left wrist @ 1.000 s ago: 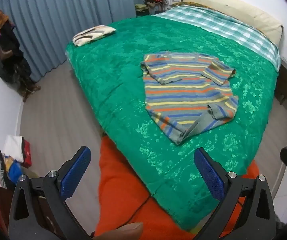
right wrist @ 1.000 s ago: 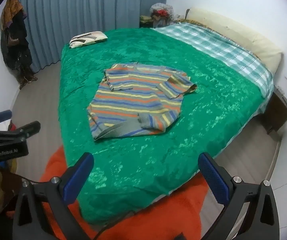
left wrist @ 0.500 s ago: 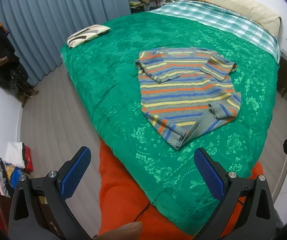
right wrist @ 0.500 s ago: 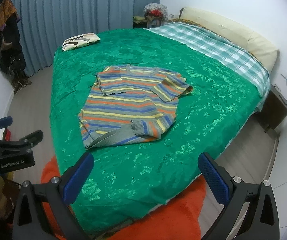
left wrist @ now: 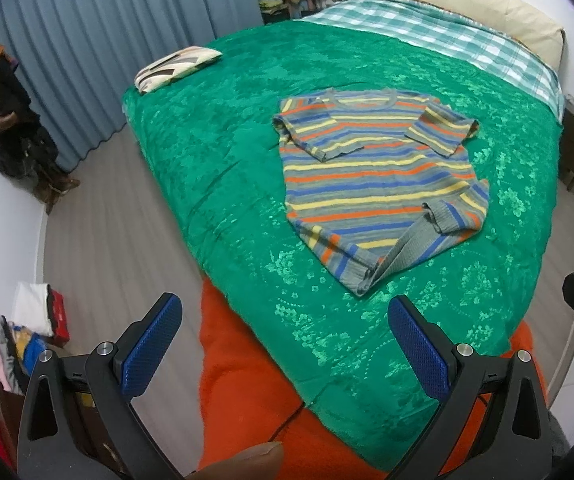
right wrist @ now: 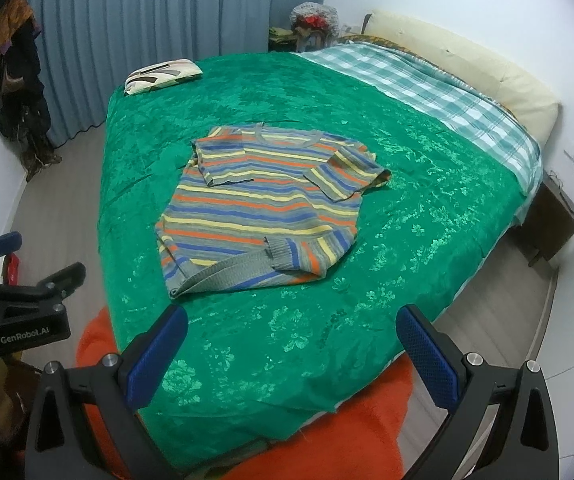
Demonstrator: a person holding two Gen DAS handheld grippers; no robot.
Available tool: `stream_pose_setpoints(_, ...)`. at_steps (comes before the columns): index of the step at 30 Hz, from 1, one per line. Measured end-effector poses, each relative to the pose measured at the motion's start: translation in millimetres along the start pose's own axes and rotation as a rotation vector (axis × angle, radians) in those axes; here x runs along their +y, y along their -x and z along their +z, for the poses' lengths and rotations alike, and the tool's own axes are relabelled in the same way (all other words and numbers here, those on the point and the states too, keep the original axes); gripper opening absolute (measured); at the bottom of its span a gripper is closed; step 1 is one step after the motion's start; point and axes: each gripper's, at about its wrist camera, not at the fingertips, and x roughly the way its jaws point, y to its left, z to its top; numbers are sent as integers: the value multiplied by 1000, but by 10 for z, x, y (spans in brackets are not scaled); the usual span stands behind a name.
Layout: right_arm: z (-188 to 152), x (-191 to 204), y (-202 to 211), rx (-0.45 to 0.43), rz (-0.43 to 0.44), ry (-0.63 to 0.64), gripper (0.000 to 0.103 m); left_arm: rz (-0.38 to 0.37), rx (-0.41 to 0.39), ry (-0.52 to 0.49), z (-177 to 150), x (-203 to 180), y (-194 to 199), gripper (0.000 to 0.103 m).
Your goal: Fold small clothes
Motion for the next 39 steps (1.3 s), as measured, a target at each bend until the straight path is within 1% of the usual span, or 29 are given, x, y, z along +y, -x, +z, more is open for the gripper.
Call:
stream_pose_setpoints(2,-5,-2,2,0,-4,-3,103,-9,0,-4,-5,-9,-4,103)
stream_pose_setpoints(13,-14,-28,-57,16,-1,-17,103,-5,12,-15,-1,-74,-36,103)
stream_pose_setpoints(17,-22,-48,-65,17,0,-26,103,-21,20,-8,-12,-61,-59,103)
stream_pose_setpoints(20,-28,-83,-65,13,-5,-39,103,-11,25,9,-28,-42,-80,103)
stream_pose_setpoints(24,-42,-130,-24,-14,13,-54,103,9,51,23,-68,5,-183,103)
stream_pose_setpoints(25,-38,-151,-16,-26,26,-59,103,13,53,24,-77,26,-205,103)
stream_pose_setpoints(27,-53,-243,-52,-83,77,-69,103,14,48,29,-102,81,-230,103)
stream_pose_setpoints(28,-82,-307,-155,-91,111,-72,103,17,45,35,-120,118,-242,103)
stream_pose_setpoints(30,-140,-447,-556,-9,165,-103,102,21,46,47,-149,197,-268,103)
stream_pose_setpoints(32,-159,-528,-922,53,167,-122,96,30,50,63,-193,280,-288,103)
stream_pose_setpoints(33,-142,-523,-1030,72,176,-120,95,35,51,70,-208,309,-295,103)
stream_pose_setpoints(34,-85,-506,-1191,105,212,-129,95,44,55,84,-242,353,-301,103)
stream_pose_setpoints(35,-33,-488,-1295,120,246,-144,95,45,58,95,-266,381,-309,103)
stream_pose_setpoints(36,50,-429,-1395,124,260,-153,95,43,61,103,-280,403,-318,103)
stream_pose_setpoints(37,161,-316,-1517,123,248,-127,95,38,70,115,-302,427,-330,103)
stream_pose_setpoints(39,328,-64,-1803,149,222,-40,90,34,84,133,-317,458,-353,102)
